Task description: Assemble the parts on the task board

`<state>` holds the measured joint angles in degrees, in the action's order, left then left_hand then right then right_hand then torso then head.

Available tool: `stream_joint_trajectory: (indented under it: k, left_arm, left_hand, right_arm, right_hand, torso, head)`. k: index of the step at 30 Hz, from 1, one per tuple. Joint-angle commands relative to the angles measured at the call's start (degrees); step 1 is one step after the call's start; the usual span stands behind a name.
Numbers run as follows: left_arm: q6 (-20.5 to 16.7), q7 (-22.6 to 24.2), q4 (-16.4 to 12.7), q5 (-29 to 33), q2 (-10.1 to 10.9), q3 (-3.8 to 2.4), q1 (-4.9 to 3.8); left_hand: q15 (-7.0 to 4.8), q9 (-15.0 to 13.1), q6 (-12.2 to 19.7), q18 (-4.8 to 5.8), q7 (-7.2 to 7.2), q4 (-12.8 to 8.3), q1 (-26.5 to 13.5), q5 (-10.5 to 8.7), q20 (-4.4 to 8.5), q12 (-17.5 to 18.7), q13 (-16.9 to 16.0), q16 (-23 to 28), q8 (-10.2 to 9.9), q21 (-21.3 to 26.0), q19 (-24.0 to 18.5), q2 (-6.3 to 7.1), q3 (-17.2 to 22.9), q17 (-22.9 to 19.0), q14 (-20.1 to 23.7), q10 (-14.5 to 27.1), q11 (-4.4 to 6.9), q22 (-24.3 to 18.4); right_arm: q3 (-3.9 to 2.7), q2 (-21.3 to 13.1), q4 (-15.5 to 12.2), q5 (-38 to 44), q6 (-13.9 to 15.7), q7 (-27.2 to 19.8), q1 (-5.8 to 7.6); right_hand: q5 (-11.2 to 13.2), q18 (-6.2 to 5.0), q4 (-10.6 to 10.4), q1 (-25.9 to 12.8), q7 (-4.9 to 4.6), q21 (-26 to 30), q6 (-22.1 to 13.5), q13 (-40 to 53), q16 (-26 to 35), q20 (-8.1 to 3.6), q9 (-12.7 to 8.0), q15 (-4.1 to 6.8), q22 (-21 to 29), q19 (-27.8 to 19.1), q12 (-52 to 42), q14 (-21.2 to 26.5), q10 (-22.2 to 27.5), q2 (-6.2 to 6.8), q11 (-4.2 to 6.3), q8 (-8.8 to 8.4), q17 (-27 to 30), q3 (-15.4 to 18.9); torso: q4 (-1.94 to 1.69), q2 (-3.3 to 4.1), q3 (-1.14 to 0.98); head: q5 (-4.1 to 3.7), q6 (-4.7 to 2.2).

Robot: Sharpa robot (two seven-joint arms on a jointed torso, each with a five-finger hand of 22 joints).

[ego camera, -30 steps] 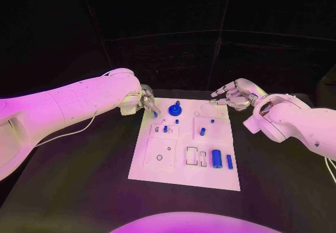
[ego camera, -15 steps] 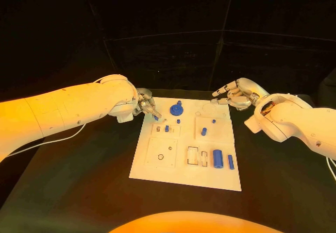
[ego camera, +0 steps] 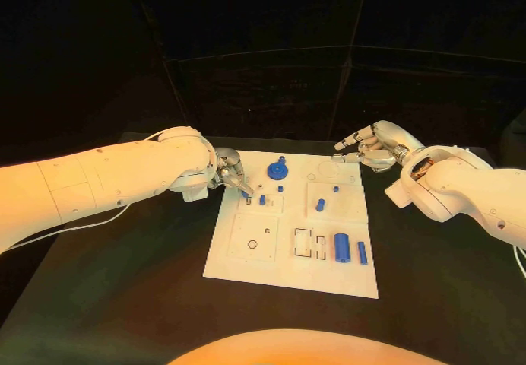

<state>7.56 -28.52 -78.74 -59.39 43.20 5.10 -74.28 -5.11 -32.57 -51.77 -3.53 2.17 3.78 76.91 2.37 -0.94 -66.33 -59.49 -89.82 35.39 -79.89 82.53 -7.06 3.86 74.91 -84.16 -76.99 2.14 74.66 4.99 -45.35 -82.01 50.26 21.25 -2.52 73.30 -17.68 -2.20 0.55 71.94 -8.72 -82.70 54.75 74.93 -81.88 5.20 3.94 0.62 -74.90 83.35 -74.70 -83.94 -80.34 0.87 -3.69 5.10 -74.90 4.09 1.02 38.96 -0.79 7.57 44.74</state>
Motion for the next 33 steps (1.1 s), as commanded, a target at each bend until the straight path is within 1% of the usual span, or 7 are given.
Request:
stream_joint_trajectory:
  k: [1, 5, 11, 13, 22, 23, 33]
  left_arm:
    - [0.02, 0.31, -0.23, -0.87, -0.01, 0.09, 0.08]
    - [-0.25, 0.40, -0.24, -0.89, -0.07, 0.21, 0.39]
    - [-0.88, 0.60, -0.25, -0.90, -0.37, 0.26, 0.73]
    - [-1.14, 0.64, -0.25, -0.90, -0.46, 0.27, 0.80]
    - [-0.89, 0.51, -0.27, -0.90, -0.45, 0.29, 0.88]
    - [-0.82, 0.50, -0.30, -0.90, -0.45, 0.30, 0.88]
    - [0.68, 0.02, -0.31, -0.90, -0.48, 0.33, 0.90]
  left_hand:
    - [-0.40, -1.52, -0.15, 0.03, -0.47, -4.50, 0.20, 0.32, 0.22, 0.26, -0.01, -0.18, 0.35, -0.26, 0.09, 0.54, 4.92, 15.09, -5.84, -0.15, 0.24, -0.07]
    - [-0.40, -1.57, -0.19, 0.02, -0.47, -4.56, -0.05, 0.33, 0.22, 0.31, 0.04, -0.18, 0.41, -0.23, 0.07, 0.61, 5.29, 15.09, -5.84, -0.18, 0.24, -0.10]
    - [-0.40, -1.61, -0.20, 0.03, -0.47, -4.60, -0.22, 0.33, 0.23, 0.37, 0.11, -0.18, 0.45, -0.24, 0.08, 0.65, 5.53, 15.09, -5.84, -0.18, 0.24, -0.08]
    - [-0.40, -1.61, -0.20, 0.03, -0.47, -4.60, -0.22, 0.33, 0.23, 0.37, 0.11, -0.18, 0.45, -0.24, 0.08, 0.65, 5.53, 15.09, -5.84, -0.18, 0.24, -0.08]
    - [-0.40, -1.61, -0.20, 0.03, -0.47, -4.60, -0.22, 0.33, 0.23, 0.37, 0.11, -0.18, 0.45, -0.24, 0.08, 0.65, 5.53, 15.09, -5.84, -0.18, 0.24, -0.08]
    - [-0.40, -1.61, -0.20, 0.03, -0.47, -4.60, -0.22, 0.33, 0.23, 0.37, 0.11, -0.18, 0.45, -0.24, 0.08, 0.65, 5.53, 15.09, -5.84, -0.18, 0.24, -0.08]
    - [-0.40, -1.61, -0.20, 0.03, -0.47, -4.60, -0.22, 0.33, 0.23, 0.37, 0.11, -0.18, 0.45, -0.24, 0.08, 0.65, 5.53, 15.09, -5.84, -0.18, 0.24, -0.08]
  right_arm:
    - [-0.04, 0.01, -0.03, -0.04, -0.17, -0.37, 0.11]
    - [-0.04, 0.01, -0.04, -0.04, -0.18, -0.35, 0.11]
    - [-0.04, 0.02, -0.05, -0.04, -0.21, -0.33, 0.11]
    - [-0.04, 0.04, -0.05, -0.04, -0.21, -0.32, 0.11]
    - [-0.04, -0.01, -0.07, -0.04, -0.20, -0.26, 0.11]
    - [-0.04, 0.00, -0.07, -0.04, -0.20, -0.26, 0.11]
    - [-0.04, 0.07, -0.02, -0.04, -0.27, -0.27, 0.11]
  right_hand:
    - [-0.39, -1.02, 0.08, 0.08, 0.16, 0.28, 0.20, 2.01, 0.34, -0.06, 0.03, 0.33, 0.00, -0.39, 0.19, -3.04, 0.21, -0.50, 0.17, 0.29, -0.18, 0.27]
    - [-0.39, -1.02, 0.08, 0.08, 0.16, 0.28, 0.20, 2.01, 0.34, -0.06, 0.03, 0.33, 0.00, -0.39, 0.19, -3.04, 0.21, -0.50, 0.17, 0.29, -0.18, 0.27]
    - [-0.39, -1.02, 0.08, 0.08, 0.16, 0.28, 0.20, 2.01, 0.34, -0.06, 0.03, 0.33, 0.00, -0.39, 0.19, -3.04, 0.21, -0.50, 0.17, 0.29, -0.18, 0.27]
    - [-0.39, -1.02, 0.08, 0.08, 0.16, 0.28, 0.20, 2.01, 0.34, -0.06, 0.03, 0.33, 0.00, -0.39, 0.19, -3.04, 0.21, -0.50, 0.17, 0.29, -0.18, 0.27]
    - [-0.39, -1.02, 0.08, 0.08, 0.16, 0.28, 0.20, 2.01, 0.34, -0.06, 0.03, 0.33, 0.00, -0.39, 0.19, -3.04, 0.21, -0.50, 0.17, 0.29, -0.18, 0.27]
    - [-0.39, -1.02, 0.08, 0.08, 0.16, 0.28, 0.20, 2.01, 0.34, -0.06, 0.03, 0.33, 0.00, -0.39, 0.19, -3.04, 0.21, -0.50, 0.17, 0.29, -0.18, 0.27]
    - [-0.39, -1.02, 0.08, 0.08, 0.16, 0.28, 0.20, 2.01, 0.34, -0.06, 0.03, 0.33, 0.00, -0.39, 0.19, -3.04, 0.21, -0.50, 0.17, 0.29, -0.18, 0.27]
  torso:
    - [0.04, 0.03, -0.06]
    - [0.05, 0.03, -0.02]
    - [0.06, -0.02, -0.08]
    - [0.09, -0.02, -0.07]
    - [-0.04, -0.04, -0.08]
    - [-0.05, -0.02, -0.05]
    - [0.06, -0.03, -0.04]
  head:
    - [0.00, 0.05]
    - [-0.03, 0.11]
    - [-0.04, 0.28]
    - [-0.04, 0.30]
    - [-0.16, 0.48]
    - [-0.16, 0.52]
    - [-0.04, 0.56]
